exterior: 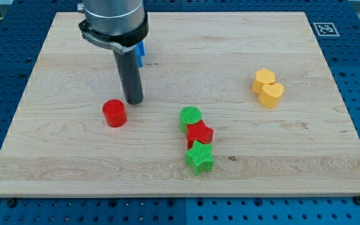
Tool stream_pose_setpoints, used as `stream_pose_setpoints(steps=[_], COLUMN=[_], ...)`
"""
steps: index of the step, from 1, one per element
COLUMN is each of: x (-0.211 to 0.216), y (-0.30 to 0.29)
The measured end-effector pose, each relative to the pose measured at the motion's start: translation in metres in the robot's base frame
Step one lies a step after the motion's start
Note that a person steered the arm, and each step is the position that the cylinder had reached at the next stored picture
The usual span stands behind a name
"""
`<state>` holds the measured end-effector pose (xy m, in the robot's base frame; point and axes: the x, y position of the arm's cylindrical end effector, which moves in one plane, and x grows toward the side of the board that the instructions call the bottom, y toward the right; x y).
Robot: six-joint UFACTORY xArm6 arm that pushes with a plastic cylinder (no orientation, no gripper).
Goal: Move your arm to the center of the board
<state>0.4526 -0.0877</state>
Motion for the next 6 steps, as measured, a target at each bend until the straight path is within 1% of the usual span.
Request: stream_pose_setpoints(steps=[3,6], x=[-0.003,-0.016], y=[0.013,0.031])
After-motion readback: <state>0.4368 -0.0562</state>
